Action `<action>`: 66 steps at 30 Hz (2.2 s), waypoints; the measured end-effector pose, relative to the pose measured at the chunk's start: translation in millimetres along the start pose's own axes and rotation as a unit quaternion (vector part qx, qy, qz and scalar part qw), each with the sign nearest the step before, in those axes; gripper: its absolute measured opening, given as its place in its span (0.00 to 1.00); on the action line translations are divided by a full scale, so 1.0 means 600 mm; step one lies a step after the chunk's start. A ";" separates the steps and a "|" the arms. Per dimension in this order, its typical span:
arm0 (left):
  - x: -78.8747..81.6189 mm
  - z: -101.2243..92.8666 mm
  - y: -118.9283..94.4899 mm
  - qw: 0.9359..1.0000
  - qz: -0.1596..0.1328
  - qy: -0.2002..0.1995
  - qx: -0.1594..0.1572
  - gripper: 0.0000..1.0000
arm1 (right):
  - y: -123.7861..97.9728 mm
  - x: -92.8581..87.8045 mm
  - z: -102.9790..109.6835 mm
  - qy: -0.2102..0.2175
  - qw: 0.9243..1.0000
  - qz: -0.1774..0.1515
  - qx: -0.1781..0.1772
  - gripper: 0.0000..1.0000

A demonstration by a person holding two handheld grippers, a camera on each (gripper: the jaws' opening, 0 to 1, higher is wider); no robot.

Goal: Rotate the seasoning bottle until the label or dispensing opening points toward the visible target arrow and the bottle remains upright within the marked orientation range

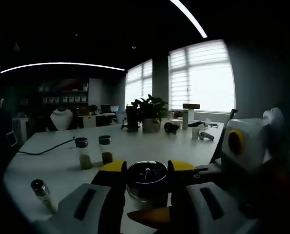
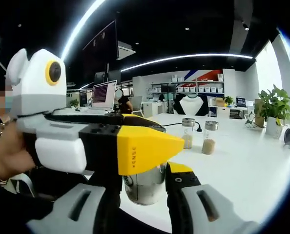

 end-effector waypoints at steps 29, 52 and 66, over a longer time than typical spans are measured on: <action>0.017 -0.002 0.002 0.999 -0.023 0.019 0.022 0.36 | 0.000 0.008 0.001 -0.013 0.999 -0.024 -0.029 0.30; -0.003 0.026 0.010 0.998 -0.013 0.010 0.058 0.36 | 0.012 -0.010 -0.001 0.008 1.000 -0.014 0.005 0.30; 0.000 0.079 0.025 0.995 -0.026 0.030 0.089 0.36 | 0.019 -0.036 -0.013 0.021 1.000 0.013 0.016 0.48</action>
Point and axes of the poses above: the point that each gripper's makers call its tool centre point, and the gripper's own axes: y roughly forward along the fingers, z roughly to its left, x roughly out of its top, the point moved 3 cm from there along -y, roughly backward along the fingers, and after that the axes turned 5 degrees about -y, right-handed, at the moved point
